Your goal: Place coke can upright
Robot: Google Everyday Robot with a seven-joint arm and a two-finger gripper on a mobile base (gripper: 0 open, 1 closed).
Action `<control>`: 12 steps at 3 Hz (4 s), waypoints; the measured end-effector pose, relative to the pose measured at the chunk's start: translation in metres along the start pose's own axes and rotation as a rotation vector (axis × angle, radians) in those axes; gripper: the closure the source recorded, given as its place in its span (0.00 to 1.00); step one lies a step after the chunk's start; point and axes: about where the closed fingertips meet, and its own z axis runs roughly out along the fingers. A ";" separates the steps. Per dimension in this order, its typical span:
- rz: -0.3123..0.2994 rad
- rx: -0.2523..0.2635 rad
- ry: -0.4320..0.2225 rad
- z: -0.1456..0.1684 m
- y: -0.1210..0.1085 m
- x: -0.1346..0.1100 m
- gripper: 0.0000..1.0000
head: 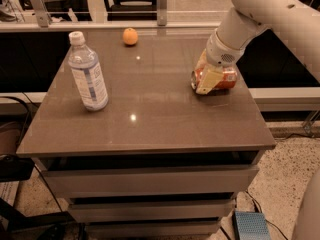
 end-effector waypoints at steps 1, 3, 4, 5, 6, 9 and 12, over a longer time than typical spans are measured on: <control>-0.005 0.016 -0.026 -0.015 -0.005 -0.010 0.93; 0.081 0.039 -0.300 -0.076 -0.021 -0.041 1.00; 0.161 0.029 -0.542 -0.096 -0.026 -0.051 1.00; 0.235 0.011 -0.793 -0.115 -0.027 -0.060 1.00; 0.303 -0.002 -0.985 -0.122 -0.021 -0.062 1.00; 0.409 0.023 -1.182 -0.075 -0.009 -0.032 1.00; 0.457 0.031 -1.193 -0.055 -0.007 -0.016 0.60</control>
Offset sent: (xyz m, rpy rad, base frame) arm 0.0085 0.0161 0.1220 0.2715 -0.0662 -0.0285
